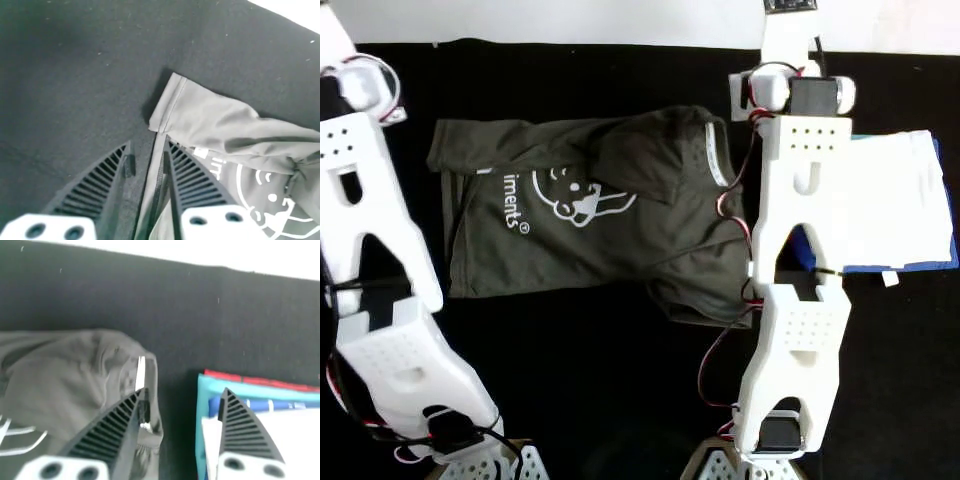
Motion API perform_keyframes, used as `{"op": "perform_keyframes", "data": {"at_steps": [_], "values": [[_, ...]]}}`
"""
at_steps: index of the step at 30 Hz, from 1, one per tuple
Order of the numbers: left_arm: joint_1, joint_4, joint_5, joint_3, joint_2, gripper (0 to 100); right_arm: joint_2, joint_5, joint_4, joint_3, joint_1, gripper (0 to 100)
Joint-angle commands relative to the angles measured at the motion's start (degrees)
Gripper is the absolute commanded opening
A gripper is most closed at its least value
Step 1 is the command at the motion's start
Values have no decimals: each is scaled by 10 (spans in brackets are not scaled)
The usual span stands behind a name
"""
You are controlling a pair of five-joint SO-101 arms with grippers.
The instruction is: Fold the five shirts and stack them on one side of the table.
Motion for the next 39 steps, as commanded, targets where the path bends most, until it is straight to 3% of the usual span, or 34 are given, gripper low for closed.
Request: {"op": "perform_keyframes", "data": {"at_steps": [1,5,11,16,25,32,35,39], "values": [[20,115,-33,-33,-57,109,-7,-6,73,-86,5,221],[46,229,-75,-29,-70,109,-7,-5,147,-158,2,221],[36,230,-77,56,-91,109,-38,-5,164,-172,0,221],[41,221,-87,246,-156,105,-140,26,164,-35,-15,221],[61,-127,-88,761,-325,108,-321,83,160,286,-27,220],[54,-400,-88,985,-364,108,-330,91,132,437,-32,220],[29,-455,-90,1015,-364,108,-333,91,96,509,-41,220],[-11,-457,-126,1016,-364,108,-334,89,53,583,-51,220]]}}
